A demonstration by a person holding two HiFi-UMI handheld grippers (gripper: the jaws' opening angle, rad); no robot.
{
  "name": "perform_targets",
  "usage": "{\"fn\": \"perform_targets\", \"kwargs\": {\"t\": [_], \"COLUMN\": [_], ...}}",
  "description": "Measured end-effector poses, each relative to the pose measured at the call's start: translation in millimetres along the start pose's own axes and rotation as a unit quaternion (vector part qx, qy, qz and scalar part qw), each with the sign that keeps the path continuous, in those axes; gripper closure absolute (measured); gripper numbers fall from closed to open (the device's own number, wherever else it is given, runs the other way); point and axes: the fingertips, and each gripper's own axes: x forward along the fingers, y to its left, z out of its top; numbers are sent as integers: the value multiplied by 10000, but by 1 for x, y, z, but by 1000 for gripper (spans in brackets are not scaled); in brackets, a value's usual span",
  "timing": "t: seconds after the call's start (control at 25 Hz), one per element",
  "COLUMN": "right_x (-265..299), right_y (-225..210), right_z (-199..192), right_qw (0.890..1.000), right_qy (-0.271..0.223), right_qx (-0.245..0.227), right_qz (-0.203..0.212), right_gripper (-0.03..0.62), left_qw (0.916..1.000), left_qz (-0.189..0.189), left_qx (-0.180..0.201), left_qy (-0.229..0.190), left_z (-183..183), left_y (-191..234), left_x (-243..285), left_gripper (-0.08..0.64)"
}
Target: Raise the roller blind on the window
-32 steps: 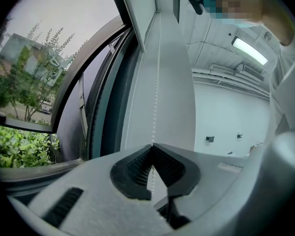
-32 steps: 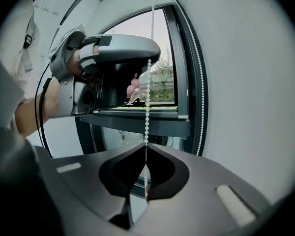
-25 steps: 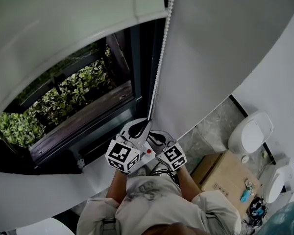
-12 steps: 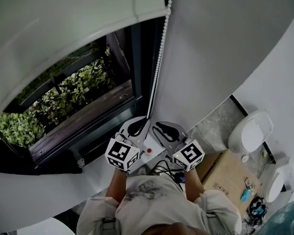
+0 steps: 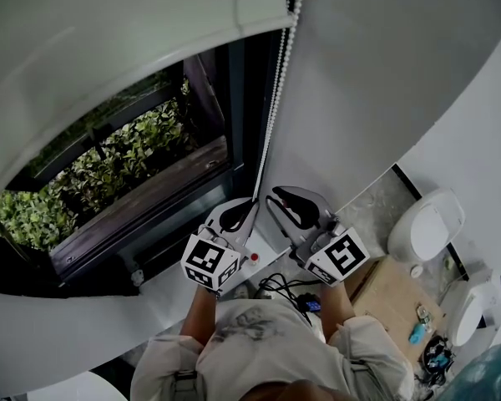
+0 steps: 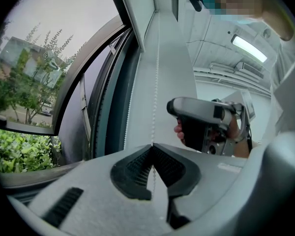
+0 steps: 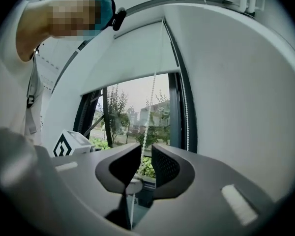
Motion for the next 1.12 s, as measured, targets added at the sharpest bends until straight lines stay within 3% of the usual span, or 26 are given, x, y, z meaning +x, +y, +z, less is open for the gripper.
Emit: {"fn": "perform_targets", "kwargs": {"t": [0.56, 0.64, 0.8, 1.12], "right_x": [31, 35, 36, 31], "right_y": [-6, -8, -8, -12], "right_z": [68, 71, 72, 68], "right_qw": [9985, 9985, 9989, 9985], "right_qy": [-343, -333, -384, -484], "right_qx": [-396, -398, -235, -229], "right_qz": [182, 181, 142, -61], "right_gripper": [509, 510, 578, 581], "left_qw": [10000, 10000, 10000, 10000], "left_qz": [-43, -46, -30, -39], "left_qx": [-4, -1, 13, -46], "left_qy": [-5, -5, -19, -43], "left_z": [-1, -1, -2, -5], "left_y": [-9, -10, -11, -12], "left_x": [0, 1, 1, 3], "left_gripper": [546, 546, 546, 546]}}
